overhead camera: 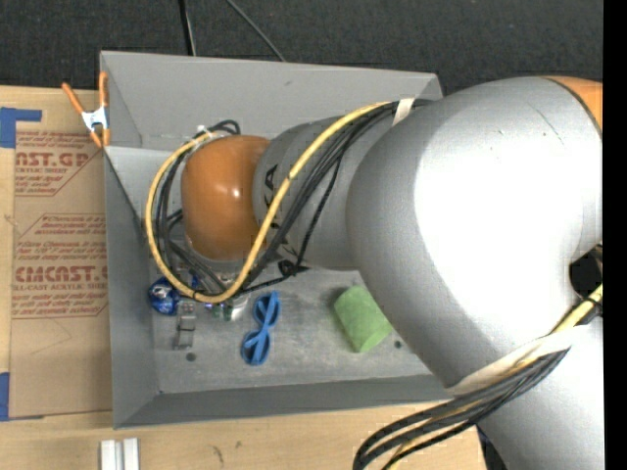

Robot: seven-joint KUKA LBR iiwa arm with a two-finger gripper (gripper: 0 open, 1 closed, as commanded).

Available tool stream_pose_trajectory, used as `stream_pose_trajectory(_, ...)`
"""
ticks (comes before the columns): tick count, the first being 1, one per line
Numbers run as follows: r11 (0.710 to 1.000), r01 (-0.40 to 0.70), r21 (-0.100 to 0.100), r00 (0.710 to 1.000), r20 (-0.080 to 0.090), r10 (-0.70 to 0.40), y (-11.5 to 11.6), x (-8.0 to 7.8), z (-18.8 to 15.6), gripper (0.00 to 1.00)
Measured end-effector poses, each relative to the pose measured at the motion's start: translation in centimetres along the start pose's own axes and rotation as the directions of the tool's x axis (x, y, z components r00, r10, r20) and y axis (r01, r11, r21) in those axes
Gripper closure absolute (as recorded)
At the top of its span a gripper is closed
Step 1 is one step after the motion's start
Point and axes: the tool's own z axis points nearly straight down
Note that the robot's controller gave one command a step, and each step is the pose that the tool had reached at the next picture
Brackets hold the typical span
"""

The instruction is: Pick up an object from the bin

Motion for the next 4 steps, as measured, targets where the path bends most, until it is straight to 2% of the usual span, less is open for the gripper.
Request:
stream_pose_trajectory(3, 1.0, -0.002, 0.001, 1.0, -0.005, 0.002, 0.11, -0.31, -0.3, 0.0)
stream_pose_trajectory(4, 1.0, -0.002, -0.001, 1.0, 0.002, 0.002, 0.16, -0.56, -0.61, 1.0)
